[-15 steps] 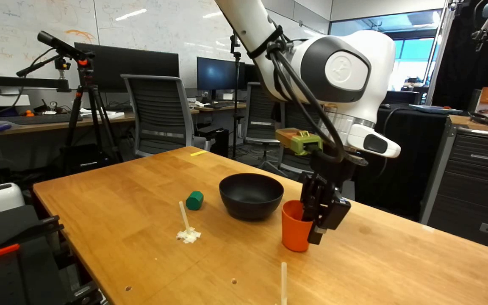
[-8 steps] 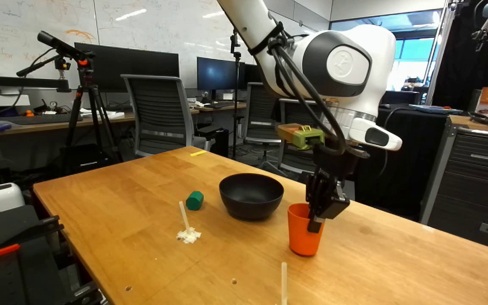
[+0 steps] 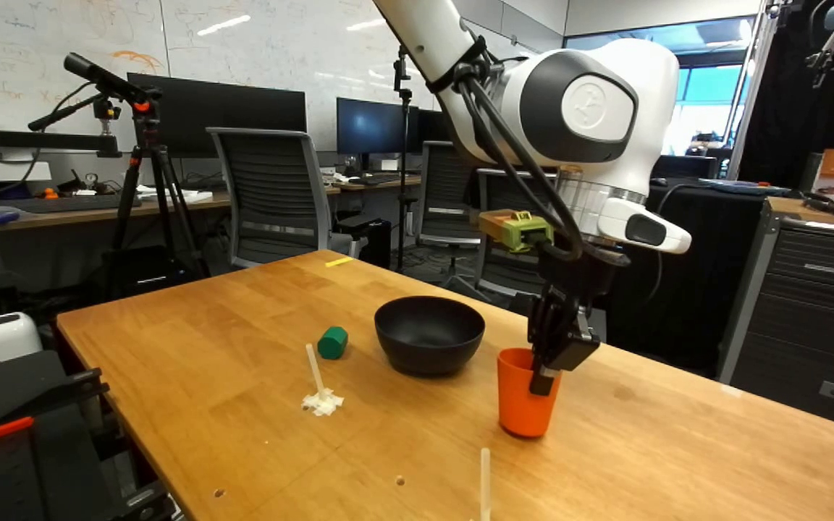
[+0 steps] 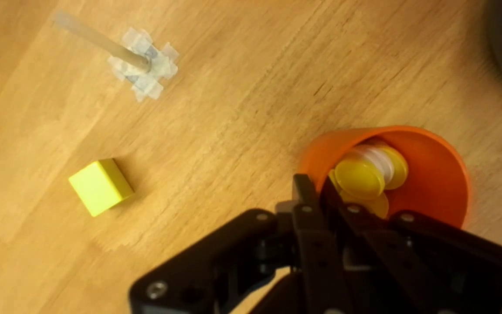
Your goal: Pour the contents of the cup into the bowl
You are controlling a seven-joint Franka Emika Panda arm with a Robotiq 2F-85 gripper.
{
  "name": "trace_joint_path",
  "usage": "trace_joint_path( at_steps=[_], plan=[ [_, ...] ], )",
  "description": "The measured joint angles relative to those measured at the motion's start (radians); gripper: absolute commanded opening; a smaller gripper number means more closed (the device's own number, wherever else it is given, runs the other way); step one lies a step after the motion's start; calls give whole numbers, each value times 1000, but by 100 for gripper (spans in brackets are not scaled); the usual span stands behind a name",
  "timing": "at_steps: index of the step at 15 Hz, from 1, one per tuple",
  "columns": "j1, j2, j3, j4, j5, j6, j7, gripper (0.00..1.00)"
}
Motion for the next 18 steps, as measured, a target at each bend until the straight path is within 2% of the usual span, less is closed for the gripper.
trace_joint_path(
  at_steps=[4, 9, 18],
  plan=[
    [0, -22, 2, 1, 13, -11, 1, 4],
    [1, -124, 4, -31, 24, 0, 1, 4],
    [67, -326, 4, -310, -38, 317, 3, 4]
  ],
)
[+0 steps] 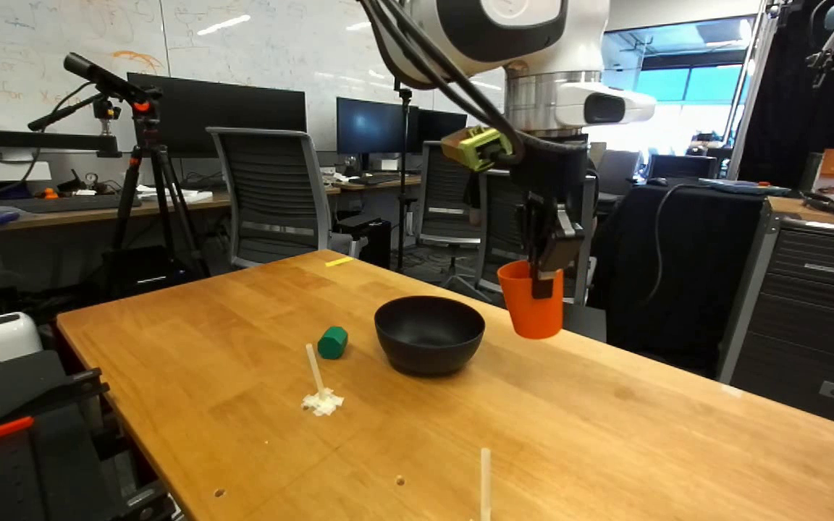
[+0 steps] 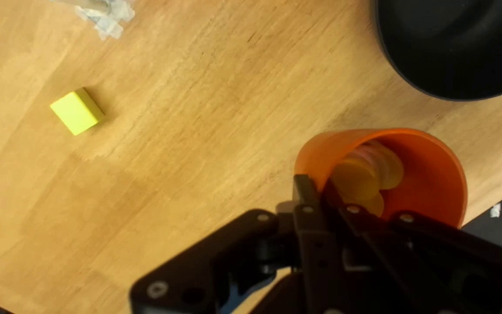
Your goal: Pour the contents of the cup into the bowl
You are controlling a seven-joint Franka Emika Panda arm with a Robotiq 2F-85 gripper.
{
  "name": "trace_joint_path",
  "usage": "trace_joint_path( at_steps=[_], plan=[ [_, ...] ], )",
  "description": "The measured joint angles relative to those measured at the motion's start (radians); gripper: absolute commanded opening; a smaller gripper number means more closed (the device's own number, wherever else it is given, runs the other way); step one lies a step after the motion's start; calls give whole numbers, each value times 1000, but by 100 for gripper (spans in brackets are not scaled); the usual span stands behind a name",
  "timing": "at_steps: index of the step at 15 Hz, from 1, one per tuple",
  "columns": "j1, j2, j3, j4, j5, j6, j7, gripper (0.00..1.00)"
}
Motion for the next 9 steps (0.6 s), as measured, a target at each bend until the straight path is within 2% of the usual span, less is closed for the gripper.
trace_joint_path(
  at_steps=[5, 9],
  plan=[
    [65, -107, 0, -200, -99, 221, 29, 4],
    [103, -175, -3, -329, -213, 383, 105, 3]
  ],
)
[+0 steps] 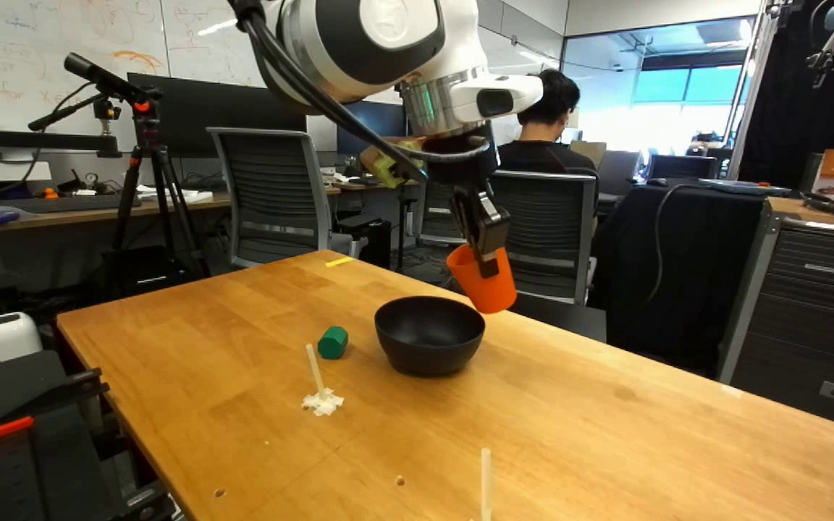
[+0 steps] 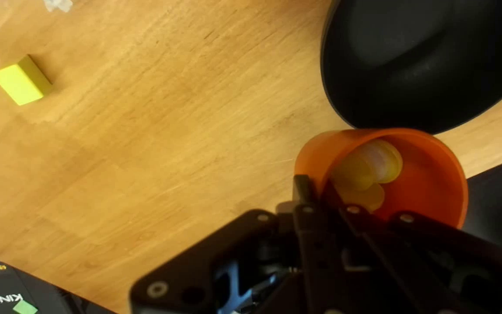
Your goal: Pour the contents of the cup into the bowl
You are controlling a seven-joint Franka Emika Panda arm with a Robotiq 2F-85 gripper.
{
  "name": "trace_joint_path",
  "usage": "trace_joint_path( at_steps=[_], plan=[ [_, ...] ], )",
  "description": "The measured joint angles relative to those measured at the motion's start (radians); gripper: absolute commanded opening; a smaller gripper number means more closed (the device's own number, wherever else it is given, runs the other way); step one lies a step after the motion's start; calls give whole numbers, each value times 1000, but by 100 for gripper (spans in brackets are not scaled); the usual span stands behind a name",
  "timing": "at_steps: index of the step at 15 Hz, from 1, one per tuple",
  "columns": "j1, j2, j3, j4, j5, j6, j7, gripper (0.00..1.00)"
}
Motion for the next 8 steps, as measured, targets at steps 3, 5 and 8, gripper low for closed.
trace_joint_path(
  at_steps=[3, 5, 8],
  plan=[
    [18, -31, -8, -62, -98, 77, 84, 3],
    [21, -43, -11, -87, -153, 114, 143, 3],
    [24, -50, -27, -102, -254, 182, 255, 3]
  ],
)
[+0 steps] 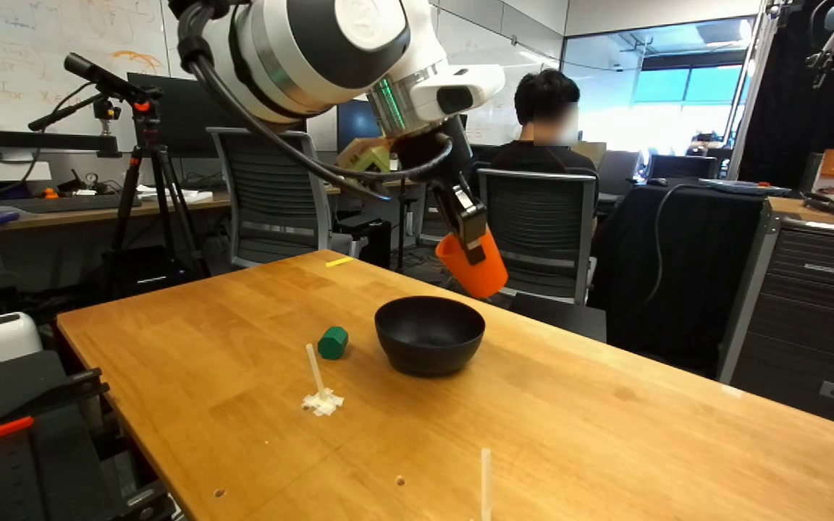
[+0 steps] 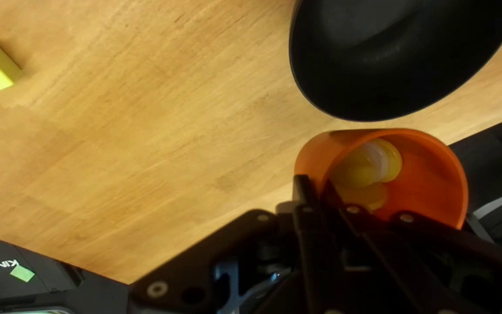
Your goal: Pour the contents of the cup into the bowl
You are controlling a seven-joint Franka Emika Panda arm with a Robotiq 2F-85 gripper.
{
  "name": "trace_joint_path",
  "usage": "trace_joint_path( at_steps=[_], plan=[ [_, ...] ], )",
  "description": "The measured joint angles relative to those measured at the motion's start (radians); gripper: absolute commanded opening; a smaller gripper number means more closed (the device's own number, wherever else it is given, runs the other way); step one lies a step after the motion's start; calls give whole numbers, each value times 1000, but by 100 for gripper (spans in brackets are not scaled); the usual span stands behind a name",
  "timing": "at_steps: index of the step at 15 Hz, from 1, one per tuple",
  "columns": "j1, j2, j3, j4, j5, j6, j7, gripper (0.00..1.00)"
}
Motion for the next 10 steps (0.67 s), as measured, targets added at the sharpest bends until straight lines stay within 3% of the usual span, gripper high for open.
trace_joint_path(
  at_steps=[5, 10],
  plan=[
    [25, 0, -74, 10, -207, 77, 230, 3],
    [73, 0, -168, 38, -496, 88, 491, 3]
  ],
)
